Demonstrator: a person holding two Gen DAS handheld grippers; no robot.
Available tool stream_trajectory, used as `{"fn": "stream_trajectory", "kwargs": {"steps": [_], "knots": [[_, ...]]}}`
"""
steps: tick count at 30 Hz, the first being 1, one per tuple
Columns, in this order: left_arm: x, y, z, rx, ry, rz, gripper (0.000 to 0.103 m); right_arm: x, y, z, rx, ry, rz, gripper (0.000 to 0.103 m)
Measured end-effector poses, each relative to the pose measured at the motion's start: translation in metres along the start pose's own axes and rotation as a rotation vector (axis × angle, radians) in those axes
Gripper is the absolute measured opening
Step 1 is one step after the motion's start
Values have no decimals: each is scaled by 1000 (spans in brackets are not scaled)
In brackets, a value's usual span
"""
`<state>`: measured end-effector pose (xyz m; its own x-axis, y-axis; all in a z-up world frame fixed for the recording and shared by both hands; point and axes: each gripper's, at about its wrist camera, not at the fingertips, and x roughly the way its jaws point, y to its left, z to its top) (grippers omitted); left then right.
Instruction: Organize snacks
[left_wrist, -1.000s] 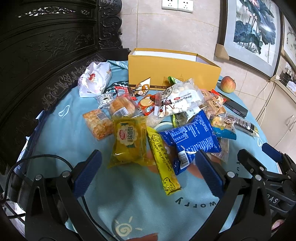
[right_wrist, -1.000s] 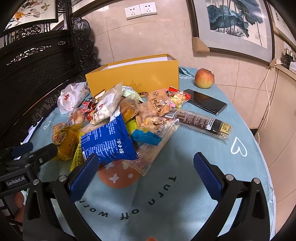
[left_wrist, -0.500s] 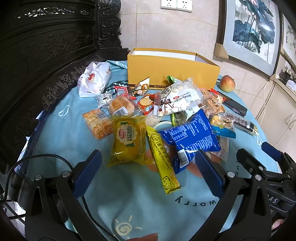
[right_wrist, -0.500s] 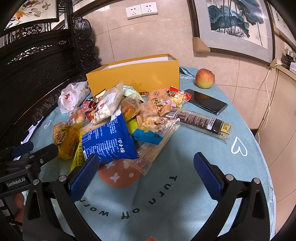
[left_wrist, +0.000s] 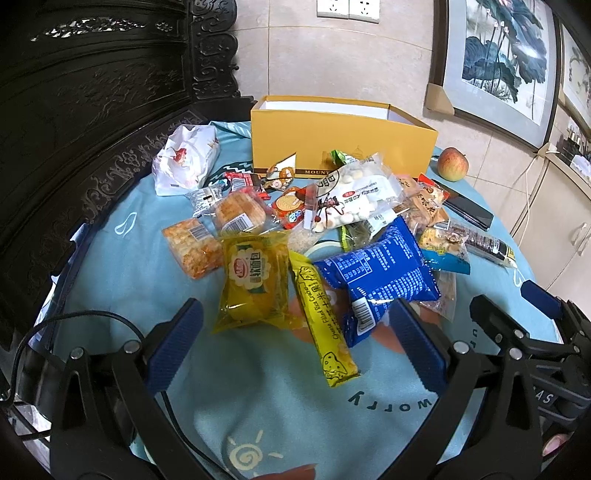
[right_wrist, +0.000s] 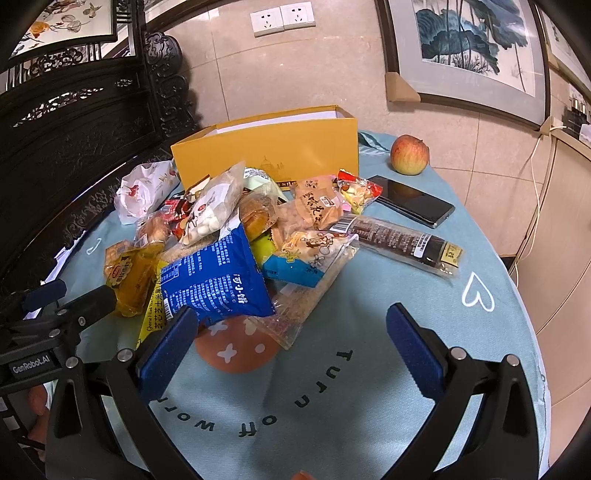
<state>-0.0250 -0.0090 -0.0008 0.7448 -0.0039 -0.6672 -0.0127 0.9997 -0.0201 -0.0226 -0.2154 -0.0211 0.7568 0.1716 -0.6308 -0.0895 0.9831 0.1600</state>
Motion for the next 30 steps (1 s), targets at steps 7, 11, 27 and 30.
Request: {"fn": "stream_trajectory", "kwargs": {"steps": [7,11,27,30], "knots": [[1,0,1,1,3,1,101,3,-1,0,2,4,0,102],[4,0,2,4,7,3,101,5,-2,0,4,8,1,102],[6,-1,1,5,9,3,101,5,-3,-1,7,9,1,102],[8,-1,1,6,10,4,101,6,-3,-1,8,11,2,102]]}}
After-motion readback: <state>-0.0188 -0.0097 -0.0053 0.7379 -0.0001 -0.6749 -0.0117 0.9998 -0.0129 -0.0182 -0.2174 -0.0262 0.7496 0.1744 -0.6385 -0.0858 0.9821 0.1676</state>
